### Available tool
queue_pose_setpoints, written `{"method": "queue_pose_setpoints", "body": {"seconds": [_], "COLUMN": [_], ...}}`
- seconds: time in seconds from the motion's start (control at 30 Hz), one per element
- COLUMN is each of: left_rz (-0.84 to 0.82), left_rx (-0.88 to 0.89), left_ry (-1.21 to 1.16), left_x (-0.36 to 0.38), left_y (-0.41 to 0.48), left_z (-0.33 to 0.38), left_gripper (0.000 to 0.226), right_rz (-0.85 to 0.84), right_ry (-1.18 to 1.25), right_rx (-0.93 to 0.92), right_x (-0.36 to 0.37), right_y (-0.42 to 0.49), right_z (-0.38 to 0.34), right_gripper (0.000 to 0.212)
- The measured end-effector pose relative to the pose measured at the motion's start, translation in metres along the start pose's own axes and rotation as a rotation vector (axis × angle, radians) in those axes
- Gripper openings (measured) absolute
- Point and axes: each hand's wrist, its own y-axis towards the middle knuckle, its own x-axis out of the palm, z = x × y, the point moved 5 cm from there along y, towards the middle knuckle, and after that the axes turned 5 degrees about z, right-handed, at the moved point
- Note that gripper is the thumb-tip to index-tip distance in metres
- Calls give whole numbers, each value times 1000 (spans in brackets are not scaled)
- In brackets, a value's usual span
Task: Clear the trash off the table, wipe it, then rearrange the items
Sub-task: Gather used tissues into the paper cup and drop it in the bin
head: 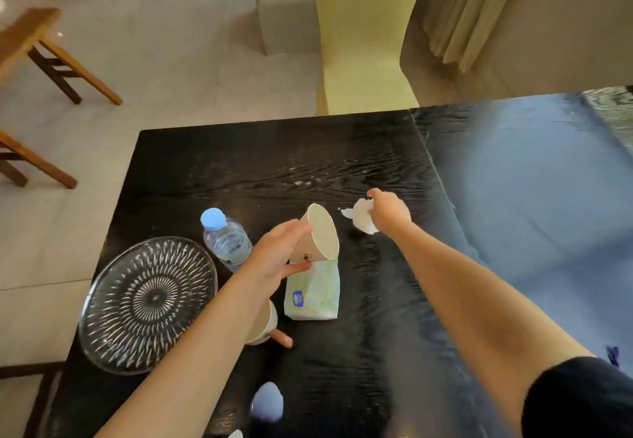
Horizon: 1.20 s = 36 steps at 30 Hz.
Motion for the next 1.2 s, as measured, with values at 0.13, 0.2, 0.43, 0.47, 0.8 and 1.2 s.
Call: {"method": "queue_pose_setpoints", "body": {"seconds": [0.13, 0.2, 0.43, 0.47, 0.8, 1.2], "left_rz": [17, 12, -10, -24, -81, -61], "left_rx": [18, 21, 27, 26, 23, 112], "left_ry": [-25, -35, -90, -89, -121, -309], "left_x": [-3, -5, -3, -2, -34, -141], "left_y": [5, 5, -3, -5, -43, -110], "left_z": [0, 0, 1, 1, -8, -39], "left_gripper": [20, 13, 9, 10, 21, 25], "right_rz": [-149, -181, -127, -121, -73, 121], "right_ry": [-75, -105, -196, -210, 311, 505], "right_rx": [-8, 6, -33, -43, -57, -565], "right_x": [22, 30, 39, 38, -2, -65], "right_y": [22, 27, 21, 19, -47, -240], "right_z": [-4, -4, 17, 20, -7, -195], "right_gripper": [50, 45, 36, 36, 17, 12]}}
